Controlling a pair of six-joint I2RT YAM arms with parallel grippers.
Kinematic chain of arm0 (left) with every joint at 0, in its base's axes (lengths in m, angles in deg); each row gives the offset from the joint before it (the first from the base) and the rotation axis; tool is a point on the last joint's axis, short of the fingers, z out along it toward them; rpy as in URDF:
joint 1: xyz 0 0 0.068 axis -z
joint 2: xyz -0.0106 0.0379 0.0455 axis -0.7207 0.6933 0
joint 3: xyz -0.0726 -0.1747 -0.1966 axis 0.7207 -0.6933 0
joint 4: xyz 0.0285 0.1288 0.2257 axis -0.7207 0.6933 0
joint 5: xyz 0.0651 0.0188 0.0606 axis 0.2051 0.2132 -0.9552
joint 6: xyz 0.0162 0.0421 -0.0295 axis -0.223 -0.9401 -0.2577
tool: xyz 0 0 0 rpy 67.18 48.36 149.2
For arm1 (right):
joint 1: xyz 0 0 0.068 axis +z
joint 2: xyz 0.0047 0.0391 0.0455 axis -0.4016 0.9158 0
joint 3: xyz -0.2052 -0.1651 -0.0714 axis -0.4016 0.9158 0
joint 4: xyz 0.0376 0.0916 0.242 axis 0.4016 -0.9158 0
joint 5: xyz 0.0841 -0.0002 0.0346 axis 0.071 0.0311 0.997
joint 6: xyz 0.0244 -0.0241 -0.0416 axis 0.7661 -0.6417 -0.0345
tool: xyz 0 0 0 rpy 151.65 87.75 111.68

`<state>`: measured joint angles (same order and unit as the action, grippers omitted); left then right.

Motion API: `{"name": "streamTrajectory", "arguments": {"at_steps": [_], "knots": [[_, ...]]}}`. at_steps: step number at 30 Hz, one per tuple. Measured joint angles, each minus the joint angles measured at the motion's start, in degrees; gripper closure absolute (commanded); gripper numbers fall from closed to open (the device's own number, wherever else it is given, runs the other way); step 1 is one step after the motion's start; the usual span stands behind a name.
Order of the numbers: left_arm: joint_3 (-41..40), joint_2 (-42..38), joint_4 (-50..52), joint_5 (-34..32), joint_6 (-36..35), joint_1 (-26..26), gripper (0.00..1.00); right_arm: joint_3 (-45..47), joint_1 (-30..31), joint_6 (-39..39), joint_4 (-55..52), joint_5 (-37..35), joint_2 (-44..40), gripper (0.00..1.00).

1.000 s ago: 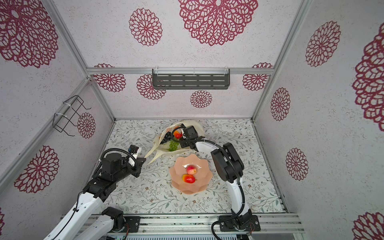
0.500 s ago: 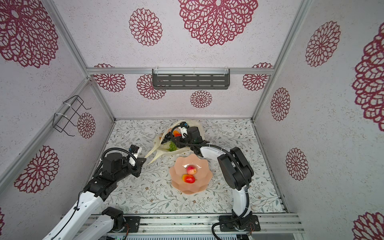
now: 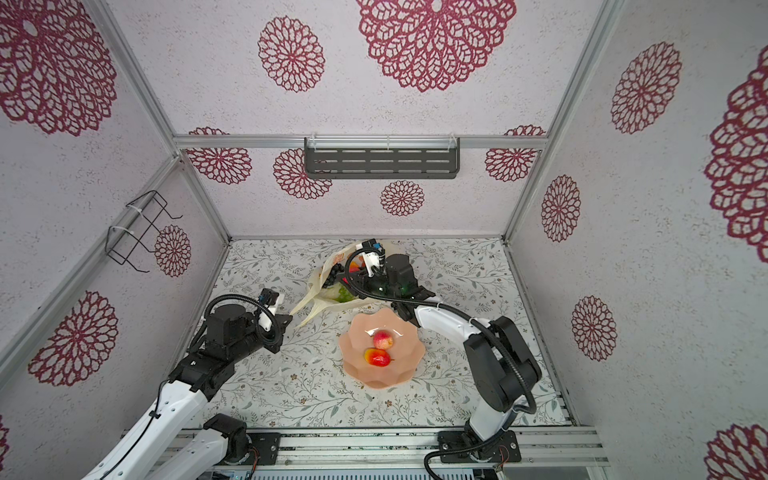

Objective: Take fruits out of the plastic bag
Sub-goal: Place the fake fruit on the plate.

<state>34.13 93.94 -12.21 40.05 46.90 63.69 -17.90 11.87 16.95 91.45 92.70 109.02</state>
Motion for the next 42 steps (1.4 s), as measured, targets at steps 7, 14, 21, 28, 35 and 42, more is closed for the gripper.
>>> {"name": "streamTrajectory", "arguments": {"at_steps": [7,14,21,28,35,42], "knots": [[0.00,0.04,-0.07,-1.09,0.00,0.00,0.96,7.98,1.66,-5.16,-5.73,0.44,-11.69,0.63],[0.00,0.52,-0.33,-1.60,0.00,0.00,0.97,13.94,4.87,-9.40,-18.64,-7.13,-22.18,0.62],[-0.02,0.59,-0.33,-2.91,-0.28,0.00,0.97,20.39,5.95,-9.44,-26.36,-12.55,-28.74,0.62],[-0.02,0.11,-0.33,-2.95,-0.20,0.07,0.96,23.89,6.29,-8.04,-32.68,-17.77,-34.58,0.59],[-0.02,0.02,-0.33,-1.27,0.42,0.11,0.95,26.01,6.29,-5.03,-38.03,-24.09,-35.71,0.53],[-0.02,-0.22,0.04,-0.85,0.68,0.46,0.94,28.04,6.29,-1.84,-39.43,-27.47,-33.18,0.46]]}}
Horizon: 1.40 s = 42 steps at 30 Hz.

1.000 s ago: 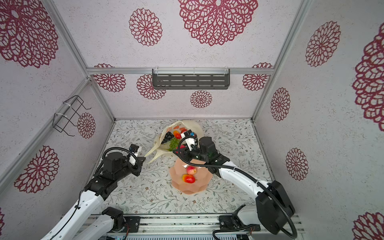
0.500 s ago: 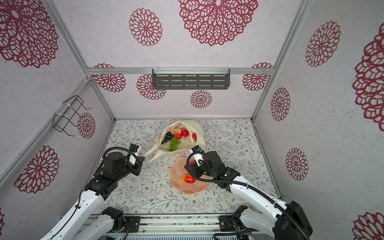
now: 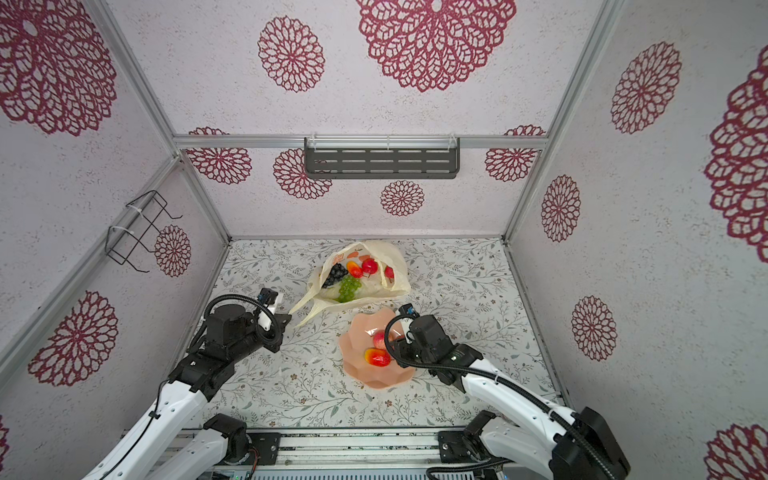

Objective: Take fruits out of the plastic bag
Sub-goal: Place the fake fruit on the plate.

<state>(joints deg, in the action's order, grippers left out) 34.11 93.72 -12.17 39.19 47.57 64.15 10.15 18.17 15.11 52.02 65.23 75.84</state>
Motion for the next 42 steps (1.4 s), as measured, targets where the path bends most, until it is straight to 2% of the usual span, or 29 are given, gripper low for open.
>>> {"name": "streamTrajectory", "arguments": {"at_steps": [4,22,42], "knots": [[0.02,0.00,0.39,-0.04,0.00,0.57,0.93,0.00,0.00,0.81,0.00,-0.61,2.21,0.40],[0.11,-1.36,1.38,-0.26,-0.02,0.85,0.92,0.02,0.00,1.05,2.01,-1.97,8.52,0.22],[0.11,-1.36,1.38,-0.31,-0.02,1.14,0.91,2.03,0.00,1.90,2.58,-3.61,4.11,0.09]]}}
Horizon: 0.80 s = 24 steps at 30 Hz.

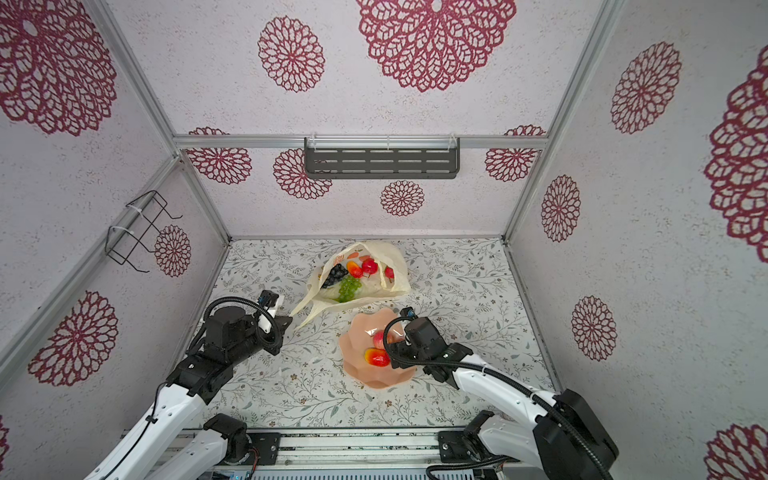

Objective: Take fruits out of the plastic bag
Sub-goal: Place the fake fruit on the plate.

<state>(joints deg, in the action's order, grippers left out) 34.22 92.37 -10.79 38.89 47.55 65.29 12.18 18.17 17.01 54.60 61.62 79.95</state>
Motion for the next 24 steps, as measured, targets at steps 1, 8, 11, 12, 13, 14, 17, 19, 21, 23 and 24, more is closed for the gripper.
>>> {"name": "streamTrajectory", "arguments": {"at_steps": [1,8,11,12,13,14,17,19,21,23,24], "knots": [[0.00,0.00,0.00,0.00,0.00,0.02,0.91,0.26,0.00,0.09,0.17,0.02,-0.15,0.08],[0.00,0.00,0.00,-0.26,0.00,0.22,0.90,1.64,0.00,1.79,1.44,-0.17,-0.22,0.01],[0.00,0.00,0.02,-0.44,0.00,0.31,0.90,1.64,0.00,2.47,1.40,-1.64,-0.22,0.02],[0.00,0.00,0.02,-0.55,0.00,0.35,0.90,1.60,0.00,2.62,1.18,-2.38,-0.22,0.04],[0.00,0.00,0.02,-0.59,0.00,0.37,0.90,1.55,0.00,2.62,0.83,-2.86,-0.22,0.06],[0.00,0.02,0.02,-0.63,0.00,0.39,0.90,1.40,0.00,2.62,0.42,-3.34,-0.22,0.11],[0.00,0.02,0.02,-0.85,0.00,0.44,0.90,0.59,0.07,2.58,-0.50,-3.74,-0.22,0.29],[0.00,0.02,0.02,-0.98,0.00,0.44,0.90,0.02,0.11,2.38,-0.57,-3.50,-0.22,0.45],[0.00,0.02,0.02,-1.03,0.00,0.44,0.90,-0.44,0.11,2.62,-0.48,-2.91,-0.22,0.61],[0.00,0.02,0.02,-1.03,0.00,0.46,0.90,-0.76,0.11,2.34,-0.59,-2.27,-0.04,0.61],[0.00,0.02,0.02,-1.03,0.00,0.46,0.90,-1.05,0.11,2.16,-0.68,-2.05,0.20,0.56]]}}
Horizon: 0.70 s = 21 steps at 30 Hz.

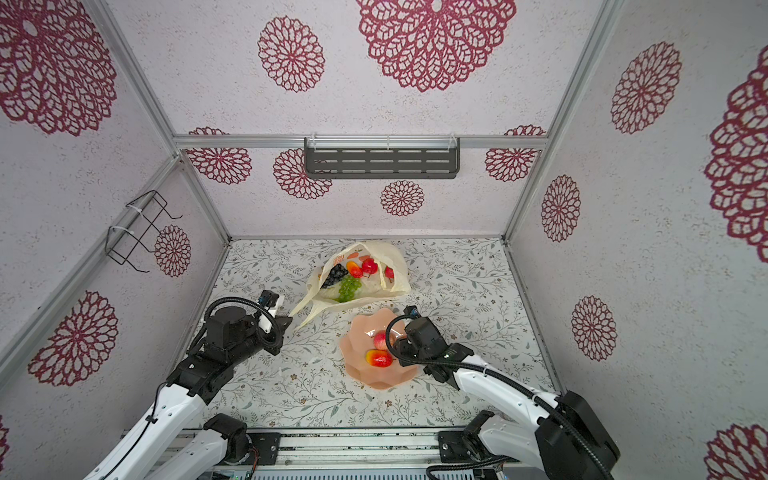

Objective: Take fruits out of the plastic bag
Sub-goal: Place the fake fruit on the plate.

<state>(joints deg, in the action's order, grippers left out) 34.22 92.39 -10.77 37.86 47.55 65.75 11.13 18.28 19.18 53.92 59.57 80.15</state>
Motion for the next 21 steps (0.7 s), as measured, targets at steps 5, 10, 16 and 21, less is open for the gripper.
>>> {"name": "streamTrajectory", "arguments": {"at_steps": [5,10,16,21], "knots": [[0.00,0.00,0.00,0.00,0.00,0.00,0.90,-2.97,1.16,-0.59,-3.06,-1.31,1.62,0.10],[0.00,0.00,0.00,-0.02,0.00,0.22,0.89,-8.07,3.30,-1.33,-7.96,-5.49,4.02,0.05],[0.00,0.00,0.00,-0.02,-0.02,0.37,0.90,-12.46,4.44,-1.25,-14.58,-9.84,5.53,0.07],[0.00,0.00,0.00,-0.02,-0.02,0.37,0.90,-15.52,5.49,-1.73,-17.59,-12.13,7.02,0.23]]}}
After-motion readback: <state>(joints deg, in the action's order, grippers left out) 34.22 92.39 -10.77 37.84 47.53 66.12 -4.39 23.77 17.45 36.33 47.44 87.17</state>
